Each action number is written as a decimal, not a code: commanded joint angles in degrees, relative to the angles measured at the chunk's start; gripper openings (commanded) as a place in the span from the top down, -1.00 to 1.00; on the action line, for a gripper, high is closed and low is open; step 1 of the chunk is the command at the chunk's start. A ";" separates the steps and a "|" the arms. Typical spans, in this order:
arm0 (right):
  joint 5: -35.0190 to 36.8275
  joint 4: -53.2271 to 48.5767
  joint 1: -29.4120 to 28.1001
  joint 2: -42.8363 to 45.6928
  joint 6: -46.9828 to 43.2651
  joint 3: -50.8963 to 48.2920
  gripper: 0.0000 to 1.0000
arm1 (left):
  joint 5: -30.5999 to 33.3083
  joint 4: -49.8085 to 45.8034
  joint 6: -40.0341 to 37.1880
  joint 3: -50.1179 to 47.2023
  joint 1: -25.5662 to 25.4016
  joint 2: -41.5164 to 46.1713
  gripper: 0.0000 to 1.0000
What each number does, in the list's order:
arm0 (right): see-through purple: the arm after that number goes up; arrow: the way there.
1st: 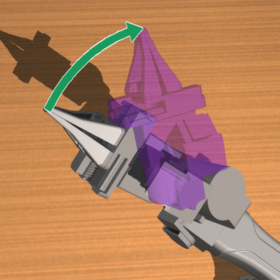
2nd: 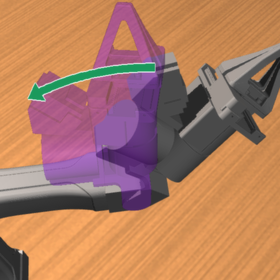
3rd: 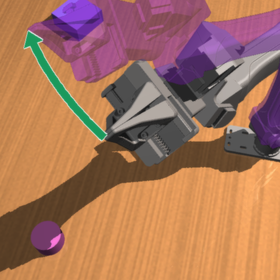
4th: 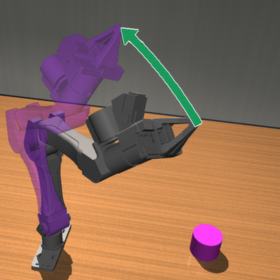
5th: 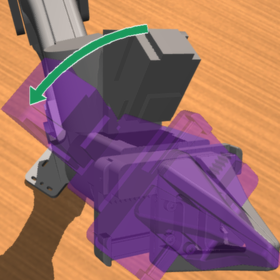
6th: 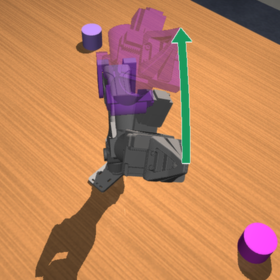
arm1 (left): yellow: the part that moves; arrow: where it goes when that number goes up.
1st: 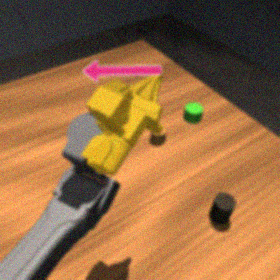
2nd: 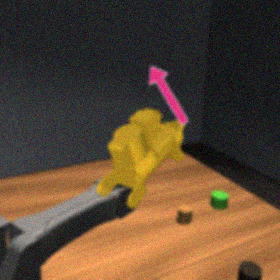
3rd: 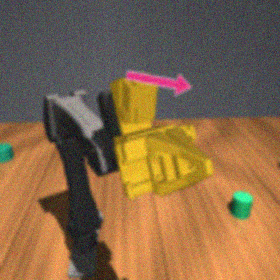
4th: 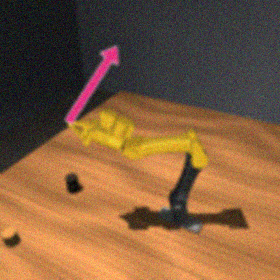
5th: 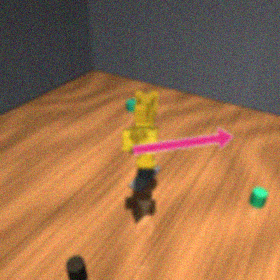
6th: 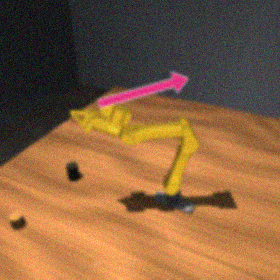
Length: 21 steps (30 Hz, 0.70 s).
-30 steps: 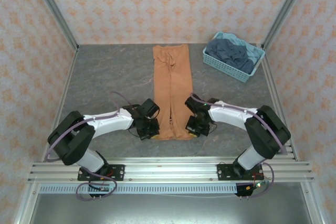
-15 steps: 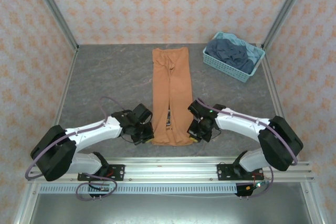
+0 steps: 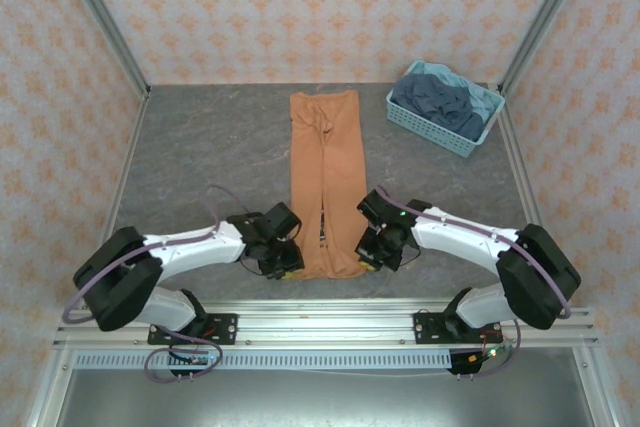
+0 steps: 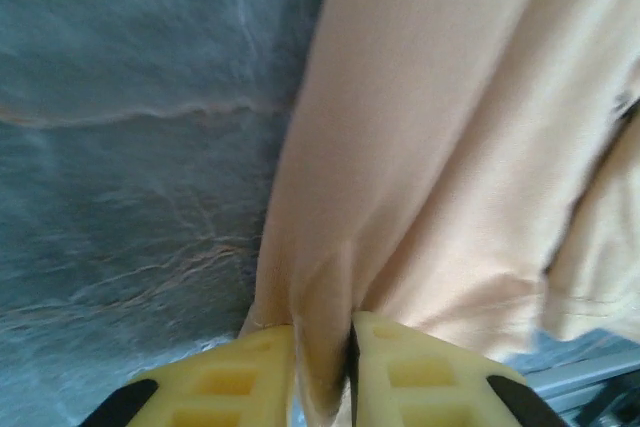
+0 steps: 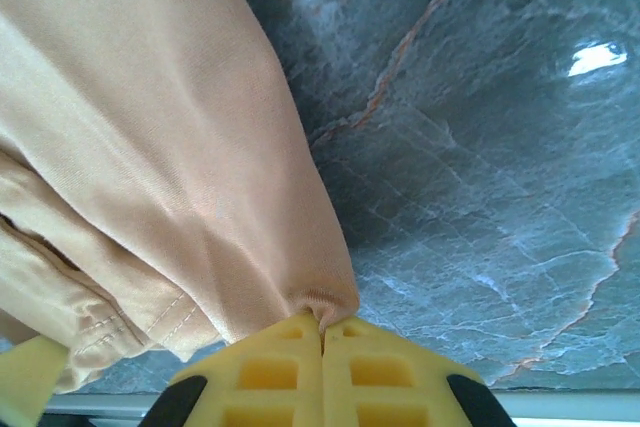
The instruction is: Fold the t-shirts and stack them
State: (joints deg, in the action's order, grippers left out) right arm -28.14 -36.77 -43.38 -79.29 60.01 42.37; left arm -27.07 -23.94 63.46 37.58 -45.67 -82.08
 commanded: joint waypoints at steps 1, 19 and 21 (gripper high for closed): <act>0.06 -0.27 -0.48 -0.70 0.92 -2.18 1.00 | -1.05 -0.86 -1.99 1.57 -2.45 -2.44 0.21; 0.26 -0.88 -0.48 -0.80 0.37 -2.56 1.00 | 8.92 -11.45 7.55 -2.29 -2.85 14.94 -0.13; 0.23 -0.96 -0.47 -0.71 0.37 -2.56 1.00 | 8.13 -9.05 7.48 -1.44 -2.77 12.47 -0.13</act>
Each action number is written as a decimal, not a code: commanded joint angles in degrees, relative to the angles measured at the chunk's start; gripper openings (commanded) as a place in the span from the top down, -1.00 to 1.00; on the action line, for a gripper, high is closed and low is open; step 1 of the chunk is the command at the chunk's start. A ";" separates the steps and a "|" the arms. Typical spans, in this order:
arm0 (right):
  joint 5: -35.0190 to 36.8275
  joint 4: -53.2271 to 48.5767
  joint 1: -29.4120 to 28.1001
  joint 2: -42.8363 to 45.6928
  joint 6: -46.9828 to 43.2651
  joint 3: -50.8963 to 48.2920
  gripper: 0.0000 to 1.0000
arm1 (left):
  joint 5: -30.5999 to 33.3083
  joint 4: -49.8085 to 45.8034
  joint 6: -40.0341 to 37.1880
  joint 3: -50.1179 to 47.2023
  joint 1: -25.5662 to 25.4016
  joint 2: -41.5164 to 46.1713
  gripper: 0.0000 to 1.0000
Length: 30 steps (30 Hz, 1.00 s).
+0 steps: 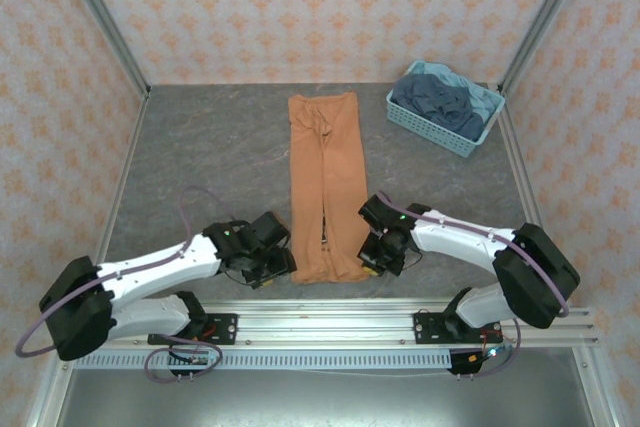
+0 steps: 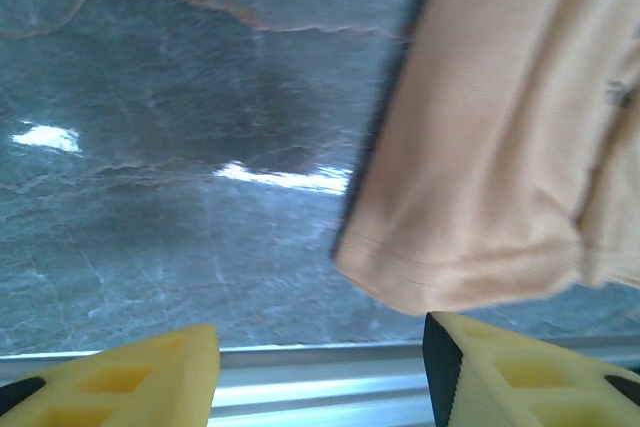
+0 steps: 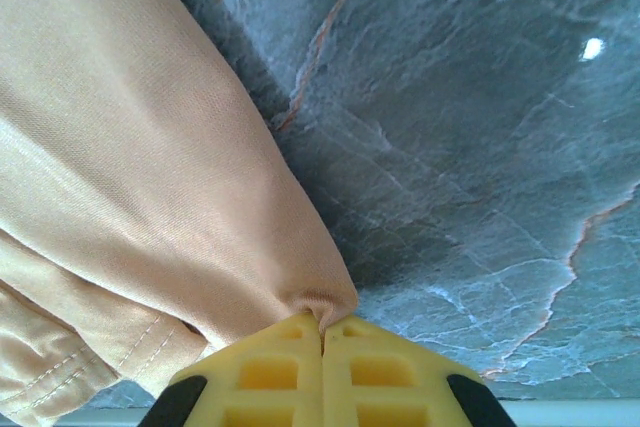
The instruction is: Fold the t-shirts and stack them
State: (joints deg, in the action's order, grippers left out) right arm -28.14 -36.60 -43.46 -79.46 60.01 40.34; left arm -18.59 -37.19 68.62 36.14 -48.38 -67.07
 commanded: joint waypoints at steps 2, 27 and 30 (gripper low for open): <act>0.26 -1.11 -0.39 -0.52 0.33 -0.70 1.00 | -1.05 6.00 2.22 0.61 -0.26 -4.88 -0.12; -0.40 -1.71 -0.39 0.05 -0.75 0.27 1.00 | -0.41 0.10 -5.85 10.86 -2.29 -19.90 0.94; -1.57 -5.18 -0.59 0.53 -3.16 2.74 1.00 | -1.83 -1.39 -7.29 10.86 -2.28 -17.40 1.00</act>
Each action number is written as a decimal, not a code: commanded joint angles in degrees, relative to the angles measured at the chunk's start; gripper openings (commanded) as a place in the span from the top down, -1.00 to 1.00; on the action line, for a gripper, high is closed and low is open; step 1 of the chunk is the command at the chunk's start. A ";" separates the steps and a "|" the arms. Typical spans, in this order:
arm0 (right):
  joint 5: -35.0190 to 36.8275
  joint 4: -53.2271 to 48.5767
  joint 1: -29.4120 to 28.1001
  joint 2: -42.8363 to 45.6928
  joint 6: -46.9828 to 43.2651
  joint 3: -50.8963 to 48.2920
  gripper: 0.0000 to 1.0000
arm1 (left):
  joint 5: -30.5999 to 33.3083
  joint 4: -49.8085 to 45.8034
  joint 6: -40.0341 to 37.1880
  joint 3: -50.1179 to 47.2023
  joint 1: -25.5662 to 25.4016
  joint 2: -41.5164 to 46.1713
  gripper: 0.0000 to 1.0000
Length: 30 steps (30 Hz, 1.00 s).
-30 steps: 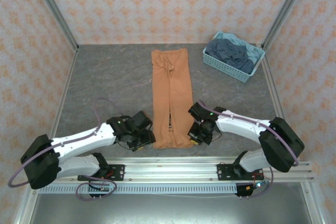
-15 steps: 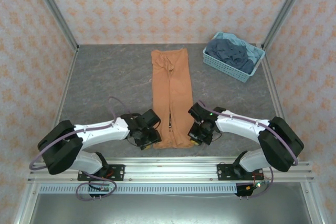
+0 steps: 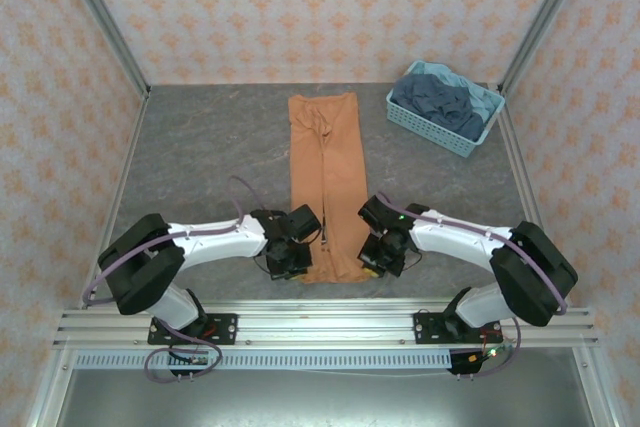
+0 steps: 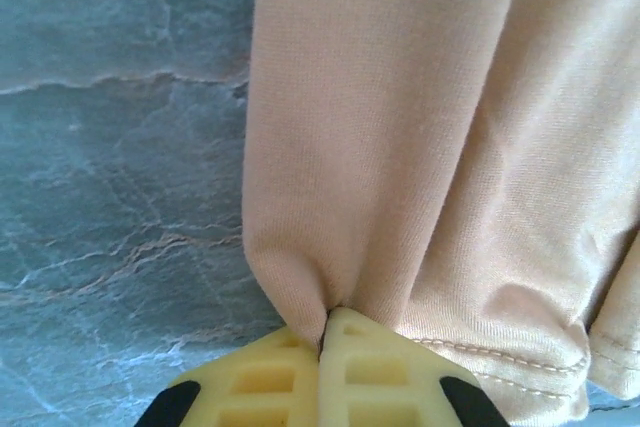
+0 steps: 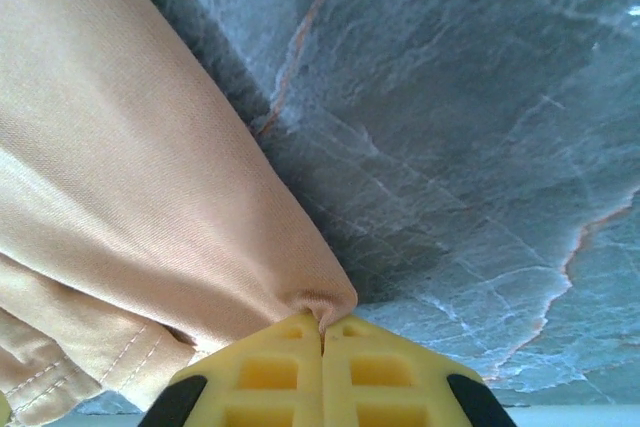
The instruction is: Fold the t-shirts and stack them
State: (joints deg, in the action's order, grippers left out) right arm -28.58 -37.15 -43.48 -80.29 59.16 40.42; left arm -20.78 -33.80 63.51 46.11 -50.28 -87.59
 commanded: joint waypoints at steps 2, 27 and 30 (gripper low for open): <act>-1.57 -7.41 -1.06 1.73 -3.95 4.76 1.00 | -0.67 -5.18 -2.76 0.89 -0.42 5.39 1.00; 9.04 -17.43 13.20 -15.81 -14.67 42.74 1.00 | -0.17 -5.29 -10.31 28.11 21.32 -3.78 1.00; 8.94 -17.22 15.50 -20.92 -16.03 48.08 1.00 | -0.80 -4.04 -11.11 31.65 23.80 -7.85 1.00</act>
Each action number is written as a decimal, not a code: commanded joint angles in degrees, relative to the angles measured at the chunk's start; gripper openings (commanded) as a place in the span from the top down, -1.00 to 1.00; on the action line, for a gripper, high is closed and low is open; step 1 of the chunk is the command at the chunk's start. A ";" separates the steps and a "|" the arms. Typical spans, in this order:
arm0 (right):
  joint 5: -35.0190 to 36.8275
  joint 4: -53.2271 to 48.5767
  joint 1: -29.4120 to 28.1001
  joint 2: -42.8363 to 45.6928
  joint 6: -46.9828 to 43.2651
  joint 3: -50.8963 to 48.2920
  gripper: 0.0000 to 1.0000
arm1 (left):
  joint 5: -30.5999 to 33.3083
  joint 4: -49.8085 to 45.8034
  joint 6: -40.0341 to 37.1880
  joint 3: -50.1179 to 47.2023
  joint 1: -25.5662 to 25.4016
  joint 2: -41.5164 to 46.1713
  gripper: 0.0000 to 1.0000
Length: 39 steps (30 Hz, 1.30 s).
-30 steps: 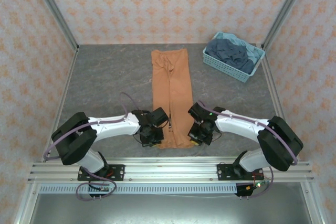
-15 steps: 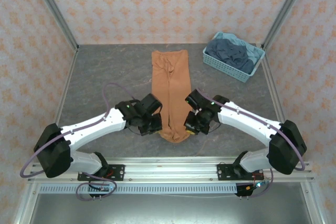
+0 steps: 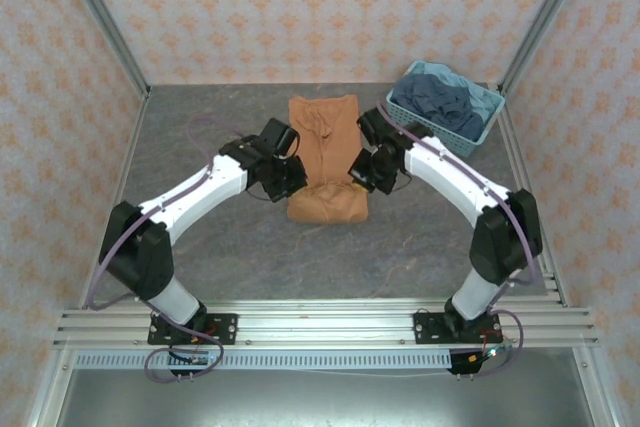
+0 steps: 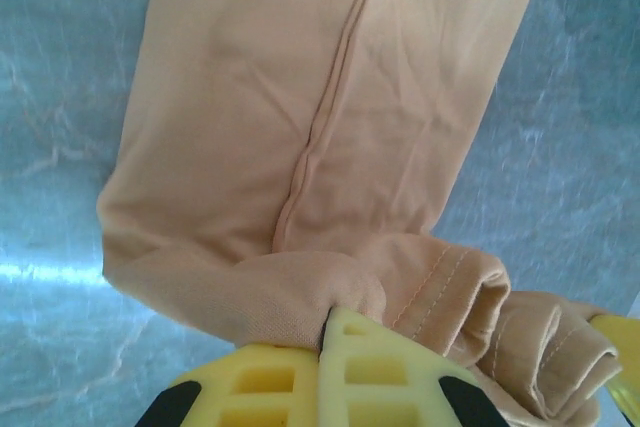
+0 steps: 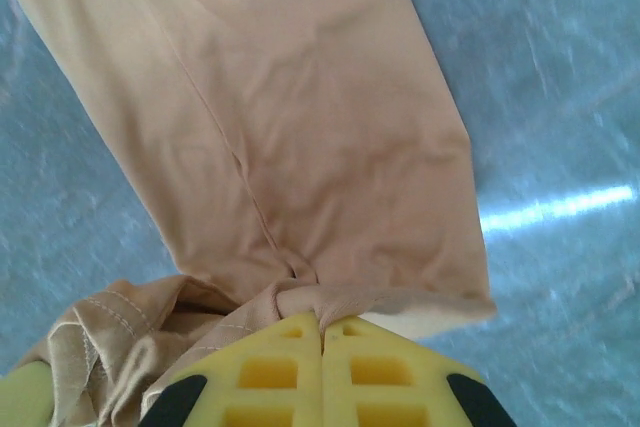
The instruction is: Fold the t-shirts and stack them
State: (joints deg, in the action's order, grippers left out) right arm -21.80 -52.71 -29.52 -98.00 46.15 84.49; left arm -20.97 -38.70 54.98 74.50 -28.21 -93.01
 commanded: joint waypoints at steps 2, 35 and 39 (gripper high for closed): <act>1.98 -1.43 2.62 -6.64 -3.79 7.57 1.00 | -0.85 0.91 -3.55 6.47 3.02 -5.59 1.00; 3.30 8.63 7.06 -7.94 -3.64 1.59 -0.18 | -2.15 16.45 4.44 -8.45 10.53 -0.96 -0.26; -1.08 17.65 5.13 -1.61 0.28 -11.80 -0.21 | -4.35 24.61 12.84 -17.87 8.78 1.43 -0.27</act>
State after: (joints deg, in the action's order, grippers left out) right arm -19.88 -43.11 -22.85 -101.56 42.54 78.74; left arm -23.62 -20.82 59.59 61.01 -18.17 -90.11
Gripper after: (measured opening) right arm 0.600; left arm 0.632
